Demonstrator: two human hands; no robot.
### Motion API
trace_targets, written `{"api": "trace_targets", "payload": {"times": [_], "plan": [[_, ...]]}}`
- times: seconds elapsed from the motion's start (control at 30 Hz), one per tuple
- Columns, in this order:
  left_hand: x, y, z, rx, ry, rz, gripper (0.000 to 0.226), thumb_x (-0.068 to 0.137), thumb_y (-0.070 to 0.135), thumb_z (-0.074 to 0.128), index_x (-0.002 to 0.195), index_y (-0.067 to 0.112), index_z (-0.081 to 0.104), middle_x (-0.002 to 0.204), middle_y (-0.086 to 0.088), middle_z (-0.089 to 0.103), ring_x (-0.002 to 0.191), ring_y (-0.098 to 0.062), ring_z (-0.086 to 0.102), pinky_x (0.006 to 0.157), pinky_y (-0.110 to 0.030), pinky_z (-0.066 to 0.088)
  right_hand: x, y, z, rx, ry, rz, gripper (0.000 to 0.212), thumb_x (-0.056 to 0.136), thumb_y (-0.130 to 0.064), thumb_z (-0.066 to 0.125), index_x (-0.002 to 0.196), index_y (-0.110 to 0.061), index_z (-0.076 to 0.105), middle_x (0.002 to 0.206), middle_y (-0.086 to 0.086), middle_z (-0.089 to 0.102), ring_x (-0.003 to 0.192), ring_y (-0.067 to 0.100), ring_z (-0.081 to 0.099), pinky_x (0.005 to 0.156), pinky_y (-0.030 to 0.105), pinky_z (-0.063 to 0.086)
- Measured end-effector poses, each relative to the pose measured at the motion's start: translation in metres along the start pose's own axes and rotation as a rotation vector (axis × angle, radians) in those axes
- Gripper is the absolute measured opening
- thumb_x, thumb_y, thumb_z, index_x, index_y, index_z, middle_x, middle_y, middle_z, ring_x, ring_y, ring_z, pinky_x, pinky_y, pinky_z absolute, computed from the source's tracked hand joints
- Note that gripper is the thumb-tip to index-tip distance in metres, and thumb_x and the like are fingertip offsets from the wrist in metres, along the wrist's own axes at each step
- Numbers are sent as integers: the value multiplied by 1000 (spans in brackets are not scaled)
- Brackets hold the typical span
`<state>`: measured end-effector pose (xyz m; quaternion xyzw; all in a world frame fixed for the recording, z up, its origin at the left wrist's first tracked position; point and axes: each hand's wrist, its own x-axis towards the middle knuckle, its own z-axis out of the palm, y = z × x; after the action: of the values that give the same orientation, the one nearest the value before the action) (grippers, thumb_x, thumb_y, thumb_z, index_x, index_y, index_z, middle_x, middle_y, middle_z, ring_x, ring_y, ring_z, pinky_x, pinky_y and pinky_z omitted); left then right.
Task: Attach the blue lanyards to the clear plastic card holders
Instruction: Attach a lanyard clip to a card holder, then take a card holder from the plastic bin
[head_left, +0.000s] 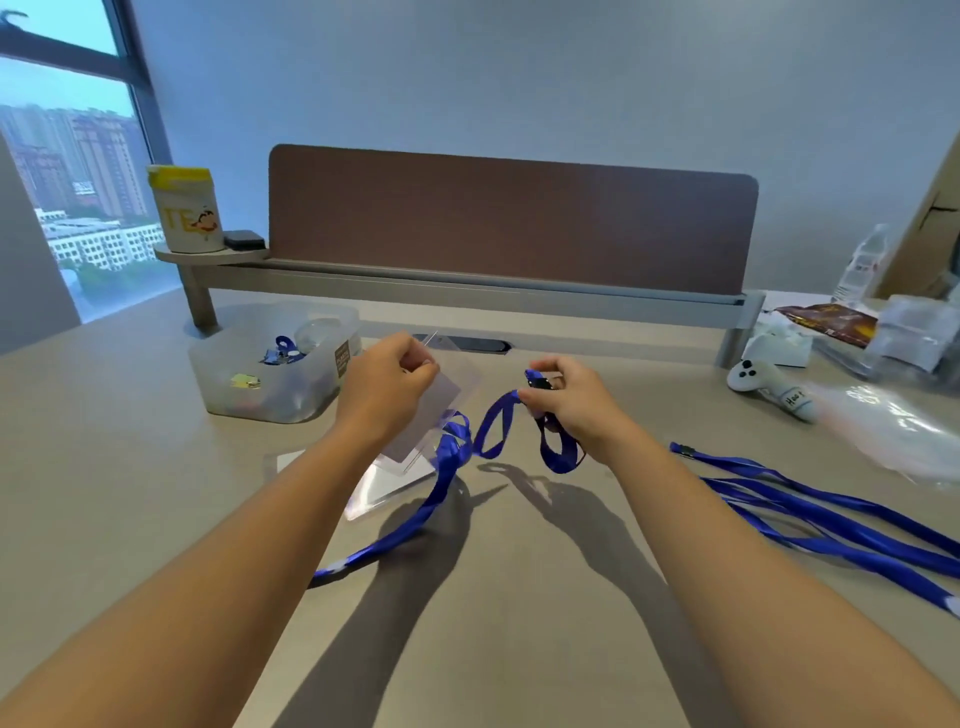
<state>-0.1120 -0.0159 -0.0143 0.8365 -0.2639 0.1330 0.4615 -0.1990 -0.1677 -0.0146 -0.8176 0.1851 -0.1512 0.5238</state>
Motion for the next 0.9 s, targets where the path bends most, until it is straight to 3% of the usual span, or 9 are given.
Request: {"api": "trace_targets", "payload": {"times": [0.17,0.43,0.57,0.63,0.8,0.9], "plan": [[14,-4,-30,-46,73,-21,17,86,19,53,92,4,59,89,-5,52,82,-20,47,66,-28,37,13,-44,15,160,49,-89,34,89,-8,53,122,-9,45,96,8,54,70,12,49,61,22,46],[52,-44,-97,-74,202,-89,15,86,19,54,92,6,60,89,-3,54,84,-21,49,70,-32,39,62,-102,84,282,-3,-161,35,90,-7,52,123,-11,43,102,6,56,100,26,58,87,39,54],[77,-73,-126,-64,262,-134,14,85,19,55,91,6,59,90,-3,53,85,-21,48,69,-33,38,97,-125,127,281,-16,-168,39,89,-8,53,126,-13,41,122,12,54,101,22,51,66,22,49],[88,-88,-136,-65,288,-149,14,85,19,55,90,7,59,90,-3,53,85,-21,48,70,-33,37,115,-133,148,293,-9,-156,40,89,-9,53,128,-13,41,126,12,53,102,21,50,72,25,49],[106,-121,-147,-69,335,-131,15,85,16,55,91,3,59,90,-4,54,85,-20,48,69,-33,37,155,-134,199,377,-9,-110,37,92,-13,50,128,-9,41,108,7,51,93,17,50,65,22,47],[116,-139,-150,-66,355,-113,14,84,15,56,89,3,59,89,-5,55,83,-19,49,63,-27,39,179,-135,226,444,0,-85,36,92,-12,49,128,-9,41,107,6,49,84,14,52,62,19,45]]}}
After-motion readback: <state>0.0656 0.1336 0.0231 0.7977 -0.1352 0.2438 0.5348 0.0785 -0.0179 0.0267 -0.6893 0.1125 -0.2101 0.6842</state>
